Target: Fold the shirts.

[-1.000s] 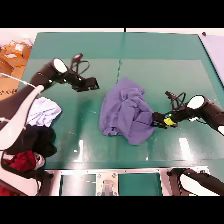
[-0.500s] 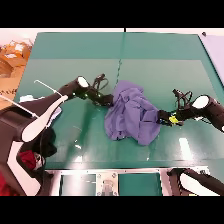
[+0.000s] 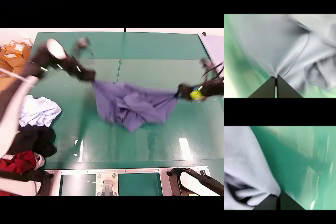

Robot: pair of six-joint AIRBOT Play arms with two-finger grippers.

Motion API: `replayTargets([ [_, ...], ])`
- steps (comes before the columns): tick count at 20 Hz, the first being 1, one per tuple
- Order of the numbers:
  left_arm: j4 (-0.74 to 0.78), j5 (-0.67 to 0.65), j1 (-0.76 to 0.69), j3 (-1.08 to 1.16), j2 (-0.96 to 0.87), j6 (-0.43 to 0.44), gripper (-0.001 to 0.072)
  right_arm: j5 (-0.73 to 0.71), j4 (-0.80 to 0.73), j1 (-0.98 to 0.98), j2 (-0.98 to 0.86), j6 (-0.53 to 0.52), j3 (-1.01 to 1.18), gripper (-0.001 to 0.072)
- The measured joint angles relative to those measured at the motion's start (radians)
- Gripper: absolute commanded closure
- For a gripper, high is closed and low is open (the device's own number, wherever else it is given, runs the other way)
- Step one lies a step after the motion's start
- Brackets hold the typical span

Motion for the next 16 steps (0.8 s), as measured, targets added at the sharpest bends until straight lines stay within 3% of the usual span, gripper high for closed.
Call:
replayTargets([
  [8, 0.068, -0.019, 0.022, 0.320, 0.436, -0.018, 0.0686, 0.068, 0.060, -0.021, 0.190, -0.028, 0.537, 0.0699],
  [16, 0.159, -0.008, 0.024, 0.295, 0.603, -0.041, 0.0686, 0.106, 0.108, -0.007, 0.336, -0.052, 0.567, 0.0696],
])
